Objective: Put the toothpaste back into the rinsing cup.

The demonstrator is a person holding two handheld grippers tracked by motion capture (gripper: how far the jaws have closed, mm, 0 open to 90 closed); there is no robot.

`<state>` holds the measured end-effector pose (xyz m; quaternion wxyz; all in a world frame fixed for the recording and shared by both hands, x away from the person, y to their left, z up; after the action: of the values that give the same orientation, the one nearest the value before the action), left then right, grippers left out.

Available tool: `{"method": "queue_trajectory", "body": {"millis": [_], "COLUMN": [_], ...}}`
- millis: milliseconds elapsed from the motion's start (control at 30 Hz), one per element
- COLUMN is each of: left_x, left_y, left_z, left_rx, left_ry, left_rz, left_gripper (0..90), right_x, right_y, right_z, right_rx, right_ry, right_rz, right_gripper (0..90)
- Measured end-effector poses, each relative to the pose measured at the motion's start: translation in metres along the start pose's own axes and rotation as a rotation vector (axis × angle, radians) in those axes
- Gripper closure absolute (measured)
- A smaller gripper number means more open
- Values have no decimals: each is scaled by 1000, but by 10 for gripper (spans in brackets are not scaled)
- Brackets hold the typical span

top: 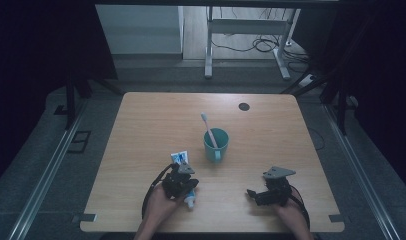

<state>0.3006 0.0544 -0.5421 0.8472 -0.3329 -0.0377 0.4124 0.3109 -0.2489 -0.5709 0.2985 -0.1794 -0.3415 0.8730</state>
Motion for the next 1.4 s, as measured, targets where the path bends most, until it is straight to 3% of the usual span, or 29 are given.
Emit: {"method": "queue_trajectory", "body": {"millis": [500, 867, 1100, 1400], "left_x": [15, 23, 22, 26], "left_y": [14, 18, 15, 3], "left_z": [7, 14, 16, 31], "left_rx": [26, 34, 39, 20], "left_ry": [-28, -37, -38, -61], "left_rz": [32, 31, 18, 33], "left_gripper": [881, 873, 846, 762], "right_x": [0, 0, 0, 0], "right_y": [0, 0, 0, 0], "right_z": [0, 0, 0, 0], "right_rx": [1, 1, 1, 0], "right_ry": [0, 0, 0, 0], "right_rz": [1, 1, 2, 2], "right_gripper": [52, 52, 52, 52]}}
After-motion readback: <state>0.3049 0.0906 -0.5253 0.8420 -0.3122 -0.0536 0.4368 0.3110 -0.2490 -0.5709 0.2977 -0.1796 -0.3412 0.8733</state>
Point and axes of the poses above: each handheld gripper's, and its own axes: z roughly backward along the jaws, y roughly out of its underside, x roughly to its left, the point moved 4 cm from there along -z, roughly forward along the jaws, and after that the axes turned 9 degrees about z, right-handed, at the moved point
